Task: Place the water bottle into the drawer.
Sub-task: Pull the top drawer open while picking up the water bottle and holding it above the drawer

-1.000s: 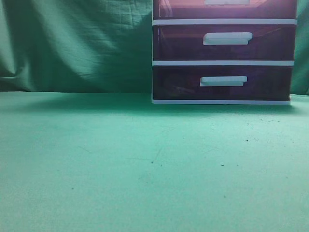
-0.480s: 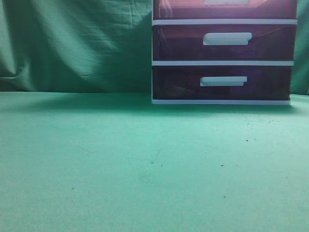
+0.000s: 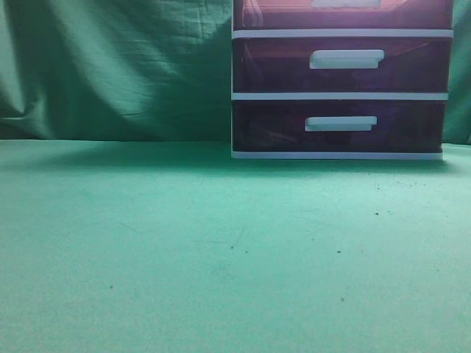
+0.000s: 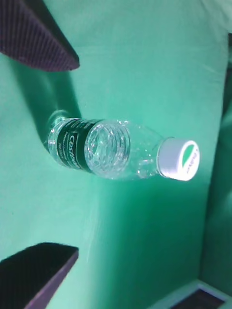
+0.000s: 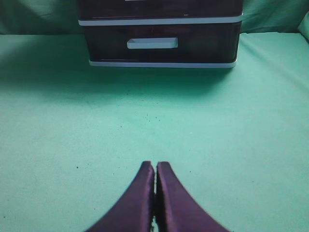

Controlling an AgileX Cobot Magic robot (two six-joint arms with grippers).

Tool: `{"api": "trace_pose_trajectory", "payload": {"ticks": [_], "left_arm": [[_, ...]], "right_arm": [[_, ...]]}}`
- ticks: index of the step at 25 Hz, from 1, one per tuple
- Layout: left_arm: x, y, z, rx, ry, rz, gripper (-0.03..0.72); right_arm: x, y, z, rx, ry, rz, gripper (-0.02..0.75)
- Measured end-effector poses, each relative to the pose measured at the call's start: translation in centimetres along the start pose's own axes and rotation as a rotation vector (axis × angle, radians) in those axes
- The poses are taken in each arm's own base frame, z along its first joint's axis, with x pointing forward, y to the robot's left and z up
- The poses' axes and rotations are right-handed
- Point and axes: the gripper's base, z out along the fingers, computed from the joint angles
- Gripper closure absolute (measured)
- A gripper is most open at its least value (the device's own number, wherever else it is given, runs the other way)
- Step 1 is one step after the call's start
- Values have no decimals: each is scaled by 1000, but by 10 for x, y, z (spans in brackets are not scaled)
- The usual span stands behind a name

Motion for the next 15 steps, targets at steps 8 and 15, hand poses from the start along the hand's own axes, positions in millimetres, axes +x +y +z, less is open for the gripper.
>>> {"api": "trace_pose_trajectory", "payload": {"ticks": [8, 15], "left_arm": [[-20, -3, 68, -30, 95, 11, 55], [-17, -3, 129, -53, 167, 17, 55]], "right_arm": [[0, 0, 0, 0, 0, 2, 738], [0, 0, 0, 0, 0, 2, 738]]}}
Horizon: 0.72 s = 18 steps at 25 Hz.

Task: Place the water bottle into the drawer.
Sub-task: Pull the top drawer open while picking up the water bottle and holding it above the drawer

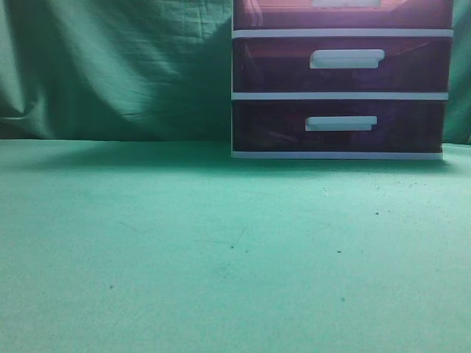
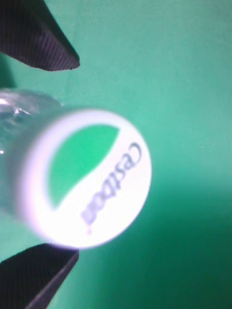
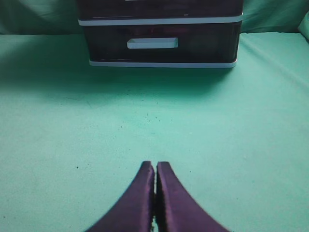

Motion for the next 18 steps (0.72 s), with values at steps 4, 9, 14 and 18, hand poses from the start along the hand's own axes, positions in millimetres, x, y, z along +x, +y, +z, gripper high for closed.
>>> {"api": "trace_pose_trajectory", "payload": {"ticks": [4, 9, 14, 18], "left_arm": [[4, -1, 20, -6, 41, 3, 102], [4, -1, 23, -6, 46, 3, 367], [5, -1, 22, -3, 48, 12, 391], [-5, -3, 8, 16, 56, 21, 391]], "right_arm": [[0, 0, 0, 0, 0, 0, 738], [0, 0, 0, 0, 0, 0, 738], [0, 0, 0, 0, 0, 0, 738], [0, 0, 0, 0, 0, 0, 738]]}}
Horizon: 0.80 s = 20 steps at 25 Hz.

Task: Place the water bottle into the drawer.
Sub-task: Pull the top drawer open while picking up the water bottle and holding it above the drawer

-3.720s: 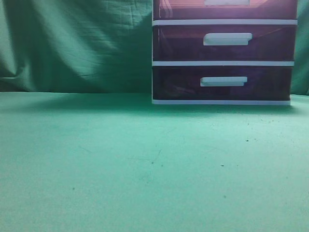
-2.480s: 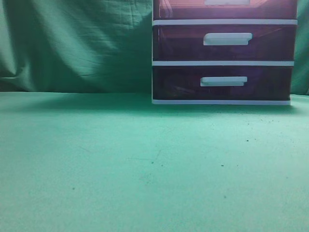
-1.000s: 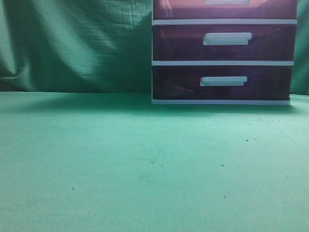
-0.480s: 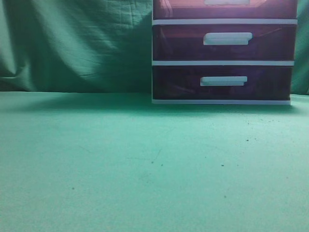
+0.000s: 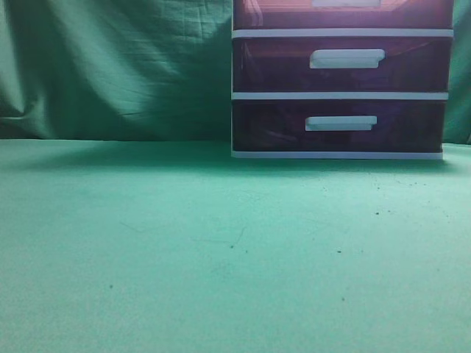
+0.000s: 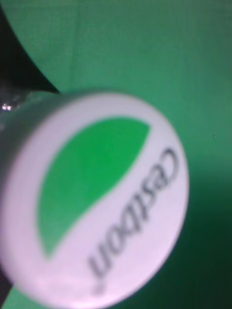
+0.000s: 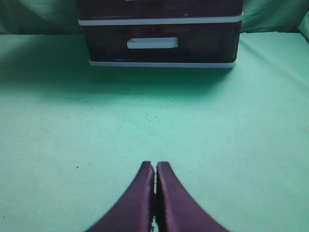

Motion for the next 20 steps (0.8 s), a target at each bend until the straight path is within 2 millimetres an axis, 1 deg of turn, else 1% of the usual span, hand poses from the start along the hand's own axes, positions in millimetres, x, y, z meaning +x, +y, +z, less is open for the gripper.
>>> {"api": "trace_pose_trajectory", "payload": {"ticks": [2, 4, 7, 10, 12, 16, 18, 20], "left_arm": [[-14, -3, -12, 22, 11, 14, 391], [-35, -10, -26, 56, 26, 35, 391], [-67, -27, -47, 122, 67, 73, 391], [-97, -48, -67, 188, 65, 124, 391], [-108, -58, -78, 223, 57, 145, 391], [-117, -67, -97, 258, 31, 164, 391], [-119, -66, -107, 263, 17, 166, 391], [-123, -64, -122, 268, -24, 179, 391]], "right_arm": [[0, 0, 0, 0, 0, 0, 738], [0, 0, 0, 0, 0, 0, 738], [0, 0, 0, 0, 0, 0, 738], [-2, -1, 0, 14, -26, -8, 738], [-10, -5, 0, 49, -114, 22, 738], [-37, -22, -11, 197, -452, 230, 738], [-41, -26, -14, 237, -506, 248, 738], [-54, -20, -19, 211, -499, 170, 738]]}}
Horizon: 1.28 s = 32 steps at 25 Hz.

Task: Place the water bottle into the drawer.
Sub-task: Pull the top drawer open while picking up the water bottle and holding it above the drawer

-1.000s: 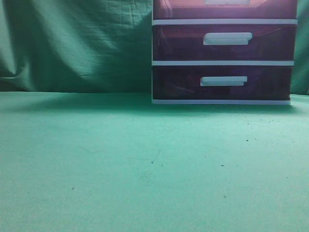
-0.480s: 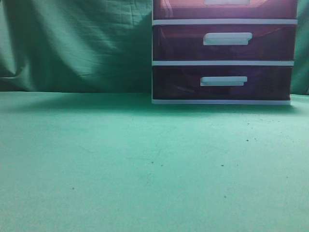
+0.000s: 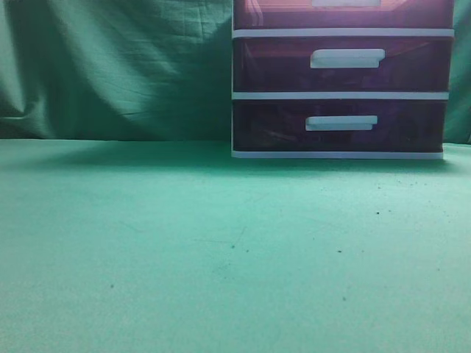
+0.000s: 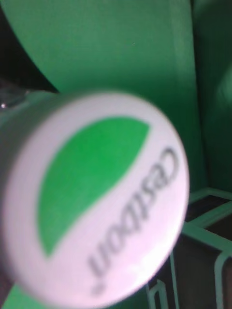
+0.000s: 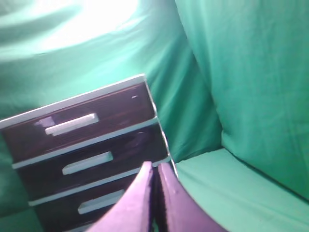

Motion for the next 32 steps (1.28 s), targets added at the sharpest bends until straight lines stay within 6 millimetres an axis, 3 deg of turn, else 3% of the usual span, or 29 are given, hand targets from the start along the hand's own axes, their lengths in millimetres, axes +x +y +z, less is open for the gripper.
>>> {"api": "trace_pose_trajectory", "payload": {"ticks": [5, 9, 12, 18, 22, 26, 32], "left_arm": [[-3, -3, -24, 4, -35, 25, 391], [-2, -3, -26, 4, -25, 32, 391], [-2, -3, -26, 4, -25, 32, 391], [-2, -3, -26, 4, -24, 32, 391], [-2, -3, -26, 4, -24, 32, 391], [-2, -3, -26, 4, -24, 32, 391], [-2, -3, -26, 4, -24, 32, 391]], "right_arm": [[-50, 21, 25, -70, 77, -125, 738], [-82, 39, 72, -134, 210, -270, 738], [-90, 50, 114, -221, 331, -404, 738], [-86, 66, 193, -409, 500, -615, 738], [-89, 72, 244, -463, 498, -776, 738], [-83, 88, 278, -524, 464, -1066, 738], [-47, 110, 310, -528, 353, -1358, 738]]}}
